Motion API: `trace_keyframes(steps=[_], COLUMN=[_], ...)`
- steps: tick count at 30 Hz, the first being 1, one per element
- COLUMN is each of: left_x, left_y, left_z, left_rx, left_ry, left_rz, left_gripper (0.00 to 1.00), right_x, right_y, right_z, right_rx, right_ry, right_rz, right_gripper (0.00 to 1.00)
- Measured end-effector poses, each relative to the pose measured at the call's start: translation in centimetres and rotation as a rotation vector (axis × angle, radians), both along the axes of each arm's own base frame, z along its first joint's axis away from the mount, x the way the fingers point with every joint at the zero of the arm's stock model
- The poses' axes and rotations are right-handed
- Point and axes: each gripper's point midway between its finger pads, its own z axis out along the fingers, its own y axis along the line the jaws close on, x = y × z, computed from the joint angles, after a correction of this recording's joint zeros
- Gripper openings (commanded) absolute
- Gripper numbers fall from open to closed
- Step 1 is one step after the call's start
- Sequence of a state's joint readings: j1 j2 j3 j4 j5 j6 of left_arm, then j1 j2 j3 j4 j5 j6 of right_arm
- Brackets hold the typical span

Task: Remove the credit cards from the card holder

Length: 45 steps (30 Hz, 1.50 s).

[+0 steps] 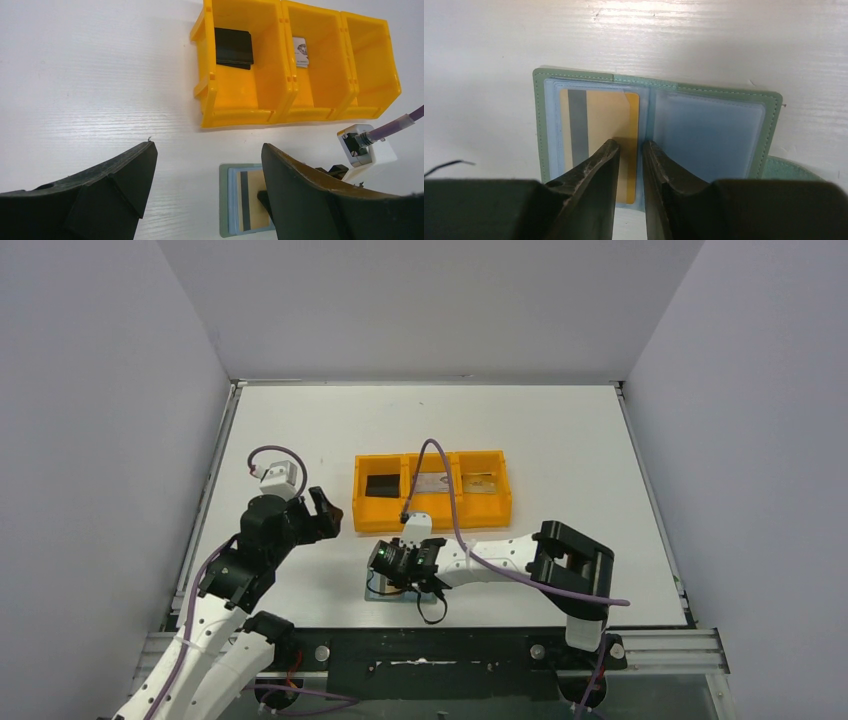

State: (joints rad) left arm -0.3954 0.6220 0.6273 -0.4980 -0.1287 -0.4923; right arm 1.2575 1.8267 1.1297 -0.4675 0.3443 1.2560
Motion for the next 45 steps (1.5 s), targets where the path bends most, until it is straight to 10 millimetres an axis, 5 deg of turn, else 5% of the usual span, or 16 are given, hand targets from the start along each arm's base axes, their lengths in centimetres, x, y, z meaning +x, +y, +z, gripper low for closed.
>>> trace_keyframes(steps=[9, 14, 22, 35, 45], left_x=[-0.3, -0.5, -4.3, -7.5, -7.8], left_y=[-1.0, -3.2, -6.8, -11.0, -10.7], left_z=[-0.4, -1.7, -9.7, -11.8, -14.0], left_rx=[-0.026, -0.124, -0.244, -0.263, -0.204], left_ry=[0.029, 0.102, 0.445, 0.571, 0.627], left_rz=[-0.046, -0.099, -0.190, -0.339, -0.310], left_gripper=[0.56, 0.55, 0.52, 0.34, 0.31], right_x=[0.0, 0.2, 0.1, 0.3, 0.0], right_y=[-0.5, -0.3, -0.9, -1.1, -1.0], right_z=[-0.1, -0.2, 0.0, -0.1, 0.1], right_rx=[-0.020, 0.005, 0.125, 0.298, 0.369], right_ry=[-0.001, -0.013, 0.006, 0.059, 0.082], right_rz=[-0.001, 0.020, 0.033, -0.003, 0.003], right_gripper=[0.00, 0.00, 0.10, 0.25, 0.18])
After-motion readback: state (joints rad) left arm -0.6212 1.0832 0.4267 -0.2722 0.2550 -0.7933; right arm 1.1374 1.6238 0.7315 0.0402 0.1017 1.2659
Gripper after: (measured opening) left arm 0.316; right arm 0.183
